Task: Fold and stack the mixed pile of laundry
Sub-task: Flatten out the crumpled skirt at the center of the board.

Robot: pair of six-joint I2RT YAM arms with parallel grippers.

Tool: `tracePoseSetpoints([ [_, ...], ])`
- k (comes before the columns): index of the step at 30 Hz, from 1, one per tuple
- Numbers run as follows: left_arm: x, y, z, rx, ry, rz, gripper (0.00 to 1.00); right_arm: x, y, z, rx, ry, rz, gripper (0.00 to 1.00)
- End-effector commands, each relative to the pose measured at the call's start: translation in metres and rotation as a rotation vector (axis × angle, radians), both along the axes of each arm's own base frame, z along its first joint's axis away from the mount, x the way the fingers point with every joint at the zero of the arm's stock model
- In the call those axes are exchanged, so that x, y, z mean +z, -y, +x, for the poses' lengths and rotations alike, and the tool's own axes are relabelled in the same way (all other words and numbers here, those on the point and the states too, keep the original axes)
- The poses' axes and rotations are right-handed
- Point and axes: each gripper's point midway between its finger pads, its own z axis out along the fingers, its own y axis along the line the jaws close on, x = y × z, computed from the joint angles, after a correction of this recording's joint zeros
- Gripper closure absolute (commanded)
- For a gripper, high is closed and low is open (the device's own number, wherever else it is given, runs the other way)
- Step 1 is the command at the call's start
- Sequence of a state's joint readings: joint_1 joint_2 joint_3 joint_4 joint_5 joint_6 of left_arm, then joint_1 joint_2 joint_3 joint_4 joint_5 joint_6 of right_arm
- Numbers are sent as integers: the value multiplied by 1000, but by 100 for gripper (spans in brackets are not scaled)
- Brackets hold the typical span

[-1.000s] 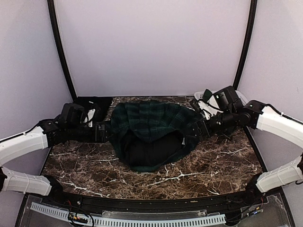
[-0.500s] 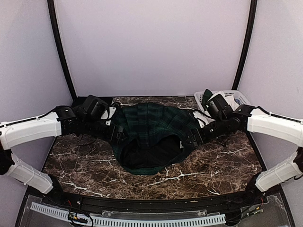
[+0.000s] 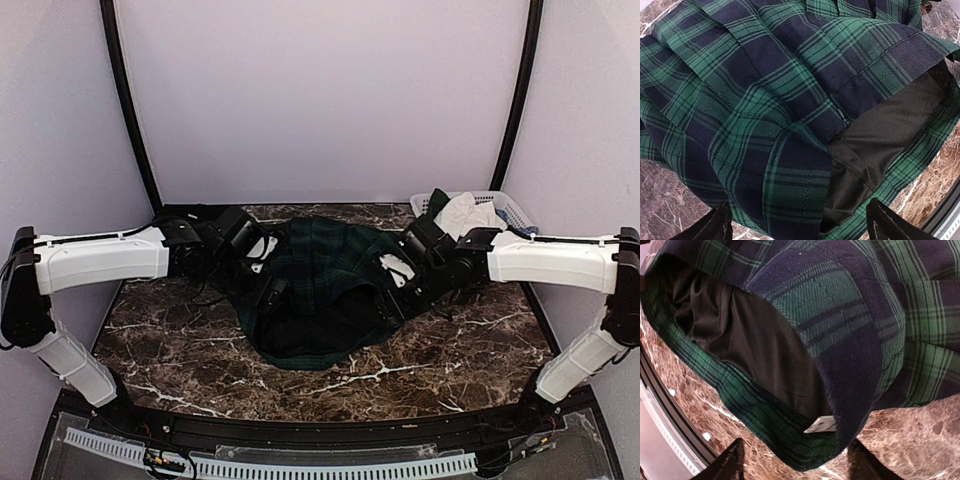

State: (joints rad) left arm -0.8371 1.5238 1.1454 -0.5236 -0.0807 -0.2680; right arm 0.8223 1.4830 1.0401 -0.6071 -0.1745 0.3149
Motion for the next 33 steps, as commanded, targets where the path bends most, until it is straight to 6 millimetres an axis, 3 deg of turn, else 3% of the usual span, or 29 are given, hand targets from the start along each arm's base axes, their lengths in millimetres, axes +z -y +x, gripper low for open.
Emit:
tracePoseSetpoints([
  [1,8,6,3,-77,61,53,9,-3,0,-1,-9,20,-20,37],
  [6,-3,16,14,-121,85,168,9,-5,7,-3,-28,27,-34,49],
  [9,-9,25,24,-148,107,210,8,-12,13,-6,-39,17,-52,66],
  [14,-29,15,28,-143,84,324,14,-23,22,-15,-54,-7,-62,98],
  [19,-32,-2,26,-85,89,352,29,-18,24,-10,-70,22,-62,100],
  [25,-10,-20,29,19,134,283,67,-3,13,2,-38,77,-46,100],
  [29,3,-51,40,178,154,219,96,16,-4,14,10,117,-12,100],
  [33,38,-85,50,403,195,-9,100,32,-11,33,24,184,-28,100],
])
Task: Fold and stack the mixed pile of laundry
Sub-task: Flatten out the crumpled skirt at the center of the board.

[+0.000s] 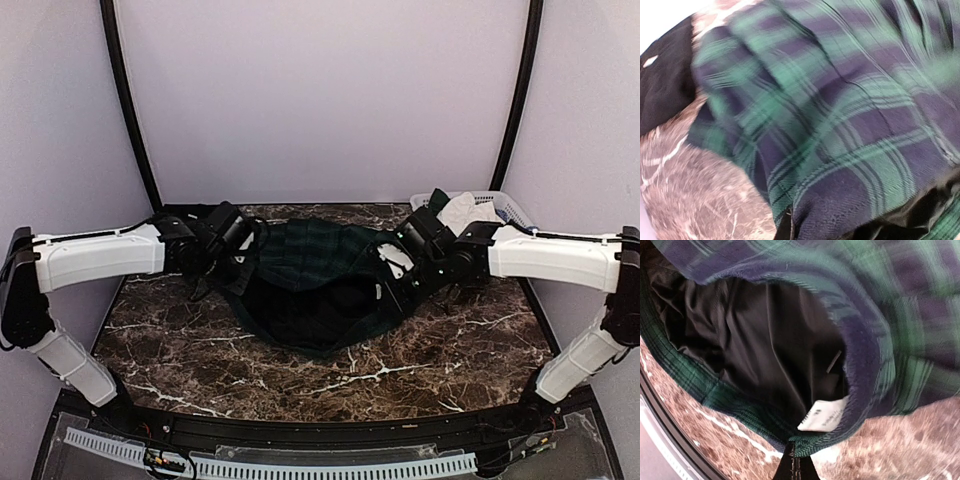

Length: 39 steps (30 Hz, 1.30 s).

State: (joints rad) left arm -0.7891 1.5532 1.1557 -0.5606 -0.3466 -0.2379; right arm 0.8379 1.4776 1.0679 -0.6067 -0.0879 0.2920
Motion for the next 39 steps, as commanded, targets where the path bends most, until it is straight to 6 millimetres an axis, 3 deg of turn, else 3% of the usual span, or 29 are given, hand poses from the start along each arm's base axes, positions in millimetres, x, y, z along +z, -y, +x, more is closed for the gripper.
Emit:
tracePoseSetpoints([
  [1,52,-38,10,240,140,-309,100,29,-11,29,24,120,2,100],
  [4,58,-29,-1,255,121,-520,100,55,1,63,-26,193,36,100],
  [6,45,-22,-10,257,69,-588,100,77,5,85,-40,237,85,100],
  [8,19,-19,-19,265,-17,-581,100,91,-6,91,1,250,124,100],
  [12,-10,-23,-33,293,-105,-544,95,70,-45,65,146,147,182,100],
  [15,-14,-26,-36,295,-120,-517,93,50,-64,43,222,80,210,100],
  [18,-7,-23,-35,260,-124,-491,71,37,-67,28,259,39,203,100],
  [19,-4,-23,-35,251,-124,-483,58,34,-67,24,262,27,202,100],
  [23,26,-1,-33,85,-75,-494,36,31,-69,10,279,-11,226,100],
  [28,58,52,-64,-284,43,-420,31,25,-76,6,288,-40,260,100],
  [34,59,84,-100,-532,32,-435,30,25,-92,11,300,-56,290,100],
  [36,55,98,-117,-637,12,-444,31,27,-96,12,305,-60,307,100],
  [39,27,111,-136,-767,22,-336,32,28,-97,14,303,-56,304,100],
])
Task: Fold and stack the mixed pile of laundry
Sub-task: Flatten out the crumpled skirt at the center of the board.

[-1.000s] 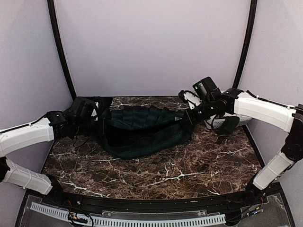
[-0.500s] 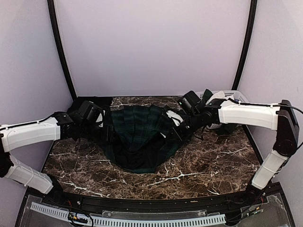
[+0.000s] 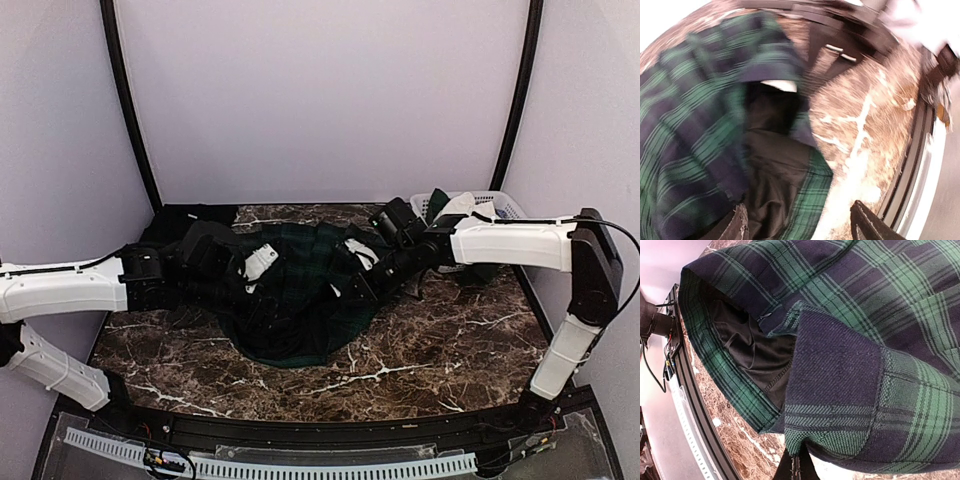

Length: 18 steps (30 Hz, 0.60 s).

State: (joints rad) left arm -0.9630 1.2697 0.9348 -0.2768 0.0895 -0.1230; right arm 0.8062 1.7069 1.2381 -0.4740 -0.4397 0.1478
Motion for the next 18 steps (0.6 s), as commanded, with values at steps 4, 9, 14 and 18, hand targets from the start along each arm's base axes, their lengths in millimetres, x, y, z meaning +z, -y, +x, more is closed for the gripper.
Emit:
tracePoseSetpoints([
  [4,-62,29,-42,-291,72,177,35,25,-19,3,20,30,80,100],
  [9,-92,46,-46,-344,118,259,37,33,-18,4,12,36,91,95],
  [14,-126,55,-44,-394,119,339,39,41,-10,6,-17,55,84,75],
  [18,-145,53,-39,-416,130,412,45,60,2,11,-53,82,108,47],
])
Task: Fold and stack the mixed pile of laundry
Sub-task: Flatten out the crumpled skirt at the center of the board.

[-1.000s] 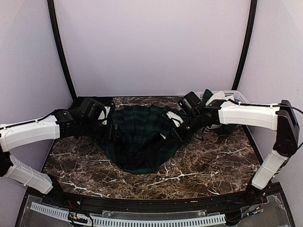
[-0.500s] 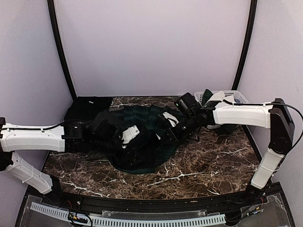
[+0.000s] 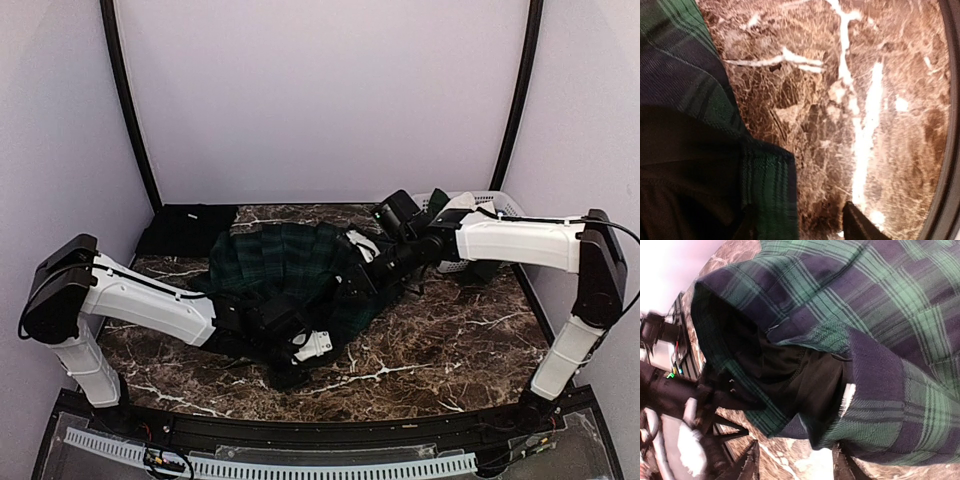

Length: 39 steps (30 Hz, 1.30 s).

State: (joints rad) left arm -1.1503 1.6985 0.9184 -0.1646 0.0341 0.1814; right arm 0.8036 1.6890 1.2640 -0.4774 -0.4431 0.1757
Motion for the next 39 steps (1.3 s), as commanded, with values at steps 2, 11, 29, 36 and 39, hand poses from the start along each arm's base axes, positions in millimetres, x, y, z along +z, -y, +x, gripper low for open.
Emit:
tracePoseSetpoints([
  [2,0,10,15,-44,104,33,54,57,14,8,-57,96,98,40],
  [11,58,51,22,-110,191,-174,100,72,69,-15,-148,179,186,38],
  [29,204,102,20,-298,126,-660,100,52,79,-64,-66,309,279,32],
  [36,241,92,5,-375,181,-747,99,60,64,-70,-20,402,297,29],
  [39,246,93,2,-391,175,-757,99,67,60,-70,5,446,305,28],
])
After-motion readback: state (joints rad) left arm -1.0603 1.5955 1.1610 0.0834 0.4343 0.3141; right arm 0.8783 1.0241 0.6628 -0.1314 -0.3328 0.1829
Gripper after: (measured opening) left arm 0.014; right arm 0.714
